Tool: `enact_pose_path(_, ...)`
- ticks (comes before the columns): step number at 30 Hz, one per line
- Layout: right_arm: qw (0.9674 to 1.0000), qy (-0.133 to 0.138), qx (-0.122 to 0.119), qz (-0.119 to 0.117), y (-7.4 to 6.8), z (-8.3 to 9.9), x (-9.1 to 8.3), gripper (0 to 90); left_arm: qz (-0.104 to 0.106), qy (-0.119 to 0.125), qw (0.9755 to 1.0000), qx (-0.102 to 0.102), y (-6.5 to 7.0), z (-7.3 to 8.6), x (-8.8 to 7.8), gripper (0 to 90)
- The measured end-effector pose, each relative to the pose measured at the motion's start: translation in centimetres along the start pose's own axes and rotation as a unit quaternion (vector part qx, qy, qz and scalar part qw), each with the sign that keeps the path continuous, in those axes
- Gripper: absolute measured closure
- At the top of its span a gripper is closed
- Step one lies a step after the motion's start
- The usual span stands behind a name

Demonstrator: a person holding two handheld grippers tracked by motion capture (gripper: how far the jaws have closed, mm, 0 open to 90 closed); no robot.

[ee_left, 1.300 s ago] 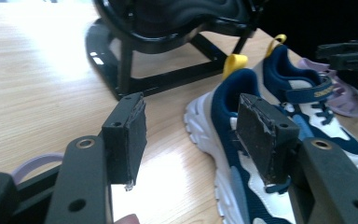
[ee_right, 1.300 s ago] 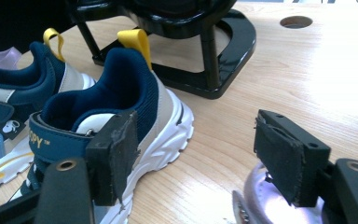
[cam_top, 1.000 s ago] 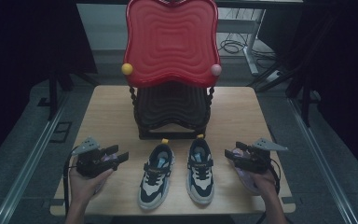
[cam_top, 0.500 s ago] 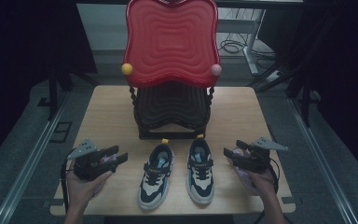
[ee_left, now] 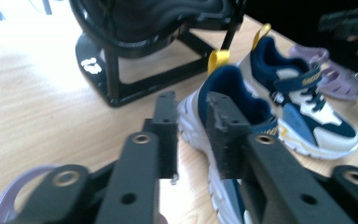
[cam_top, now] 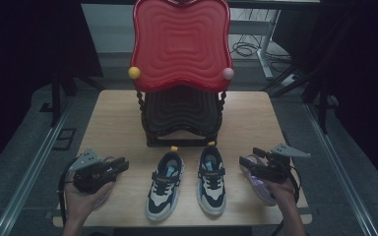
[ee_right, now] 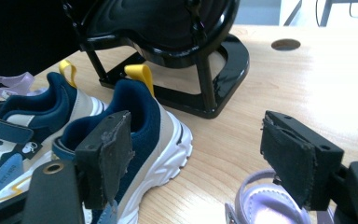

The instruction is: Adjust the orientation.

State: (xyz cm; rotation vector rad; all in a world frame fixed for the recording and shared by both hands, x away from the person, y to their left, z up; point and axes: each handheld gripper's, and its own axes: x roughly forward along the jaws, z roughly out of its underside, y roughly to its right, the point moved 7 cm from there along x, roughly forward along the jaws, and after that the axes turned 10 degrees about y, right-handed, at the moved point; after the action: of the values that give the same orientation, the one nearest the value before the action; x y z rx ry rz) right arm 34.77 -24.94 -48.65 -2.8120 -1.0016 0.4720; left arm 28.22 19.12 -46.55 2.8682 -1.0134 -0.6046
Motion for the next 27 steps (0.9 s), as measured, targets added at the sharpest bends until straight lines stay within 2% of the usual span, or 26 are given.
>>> enact_pose_path(1, 1.0, 0.0, -0.005, -0.001, -0.4, -0.1, 0.1, 25.4, -0.003, -0.004, 1.0, 0.002, -0.1, 0.1, -0.1, 83.3)
enact_pose_path(3, 1.0, -0.002, -0.009, -0.001, -0.5, 0.0, 0.2, 25.7, -0.008, -0.016, 0.9998, 0.009, -0.3, 0.5, -0.6, 85.0)
enact_pose_path(4, 0.9998, -0.01, -0.016, -0.005, -0.9, 0.2, 0.6, 25.8, -0.013, -0.03, 0.9994, 0.011, -0.4, 1.2, -1.1, 87.6)
enact_pose_path(5, 0.9998, -0.01, -0.016, -0.005, -0.9, 0.2, 0.6, 25.8, -0.013, -0.03, 0.9994, 0.011, -0.4, 1.2, -1.1, 88.4)
enact_pose_path(11, 0.9993, -0.021, -0.032, -0.007, -1.4, 0.4, 1.8, 26.0, -0.029, -0.056, 0.9979, -0.014, -1.2, 3.8, -2.0, 89.8)
enact_pose_path(18, 0.9991, -0.023, -0.036, -0.004, -1.2, 0.6, 2.0, 27.5, -0.034, -0.064, 0.9968, -0.035, -1.4, 5.3, -1.7, 89.8)
enact_pose_path(22, 0.9988, -0.026, -0.041, -0.009, -1.4, 0.4, 2.4, 27.5, -0.043, -0.08, 0.9945, -0.051, -1.8, 7.2, -1.7, 89.9)
enact_pose_path(27, 0.9983, -0.031, -0.047, -0.013, -1.7, 0.5, 2.8, 27.5, -0.062, -0.101, 0.9911, -0.06, -2.4, 9.2, -2.0, 89.9)
